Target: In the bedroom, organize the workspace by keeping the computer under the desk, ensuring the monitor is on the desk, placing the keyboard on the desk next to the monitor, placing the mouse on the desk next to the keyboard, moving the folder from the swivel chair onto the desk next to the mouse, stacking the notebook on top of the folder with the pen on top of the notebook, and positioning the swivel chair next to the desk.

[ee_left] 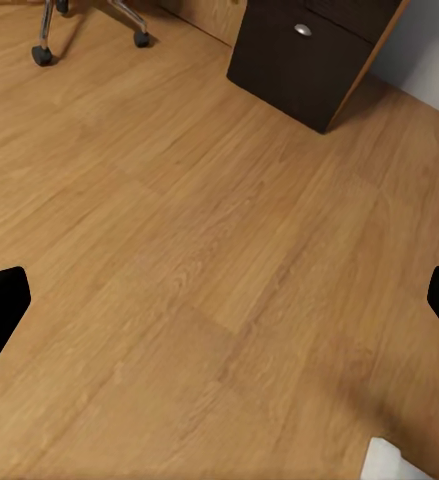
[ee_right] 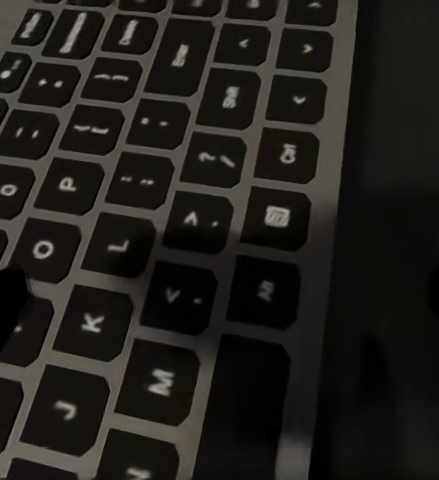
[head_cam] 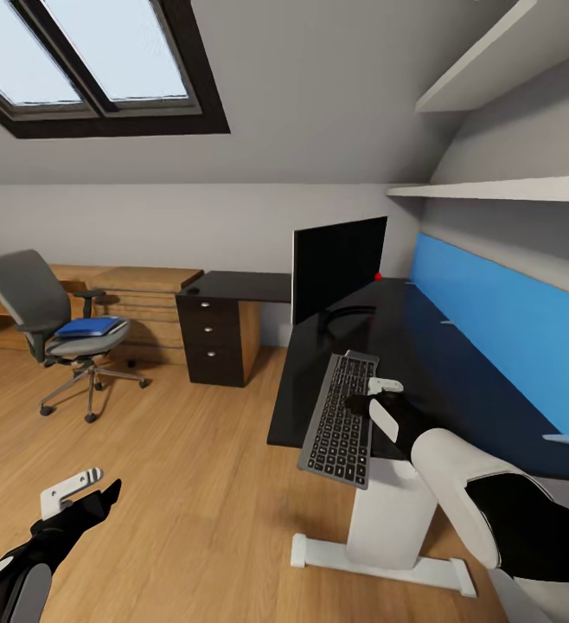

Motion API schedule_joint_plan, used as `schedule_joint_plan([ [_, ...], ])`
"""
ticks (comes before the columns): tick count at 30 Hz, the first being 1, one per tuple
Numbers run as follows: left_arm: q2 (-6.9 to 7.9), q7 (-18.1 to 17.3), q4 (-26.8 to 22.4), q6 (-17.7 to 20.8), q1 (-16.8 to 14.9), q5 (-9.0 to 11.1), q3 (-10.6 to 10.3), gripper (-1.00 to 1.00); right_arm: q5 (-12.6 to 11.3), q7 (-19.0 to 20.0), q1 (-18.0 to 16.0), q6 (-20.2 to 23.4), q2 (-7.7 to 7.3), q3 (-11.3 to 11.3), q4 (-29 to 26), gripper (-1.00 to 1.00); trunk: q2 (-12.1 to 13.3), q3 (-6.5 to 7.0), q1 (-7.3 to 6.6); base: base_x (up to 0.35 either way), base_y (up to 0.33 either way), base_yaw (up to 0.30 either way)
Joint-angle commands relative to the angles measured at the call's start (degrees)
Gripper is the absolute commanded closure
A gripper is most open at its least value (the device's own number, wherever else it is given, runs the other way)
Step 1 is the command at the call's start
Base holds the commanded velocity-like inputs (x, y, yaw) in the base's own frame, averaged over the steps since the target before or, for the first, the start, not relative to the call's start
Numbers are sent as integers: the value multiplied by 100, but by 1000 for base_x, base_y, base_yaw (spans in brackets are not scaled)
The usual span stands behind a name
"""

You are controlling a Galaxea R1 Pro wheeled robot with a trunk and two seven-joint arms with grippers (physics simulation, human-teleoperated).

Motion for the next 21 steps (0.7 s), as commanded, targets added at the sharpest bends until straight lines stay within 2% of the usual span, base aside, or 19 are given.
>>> schedule_joint_plan([
  [1, 1, 50, -8, 28, -3, 59, -5, -100, -58, -39, -2, 28, -2, 49, -11, -100, 38, 12, -23, 0, 0, 0],
  [9, -4, 62, 14, 20, -3, 52, -12, -100, -66, -39, -2, -5, -10, 47, -24, -100, 359, 156, -199, 0, 0, 0],
  [16, -8, 71, 62, 12, -3, 49, -78, -100, -78, -61, 4, -452, 9, 50, -63, -100, 640, 282, -352, 0, 0, 0],
  [21, -10, 75, 159, 4, -3, 48, -189, -100, -87, -65, 6, -540, 14, 48, -116, -100, 801, 353, -440, 0, 0, 0],
])
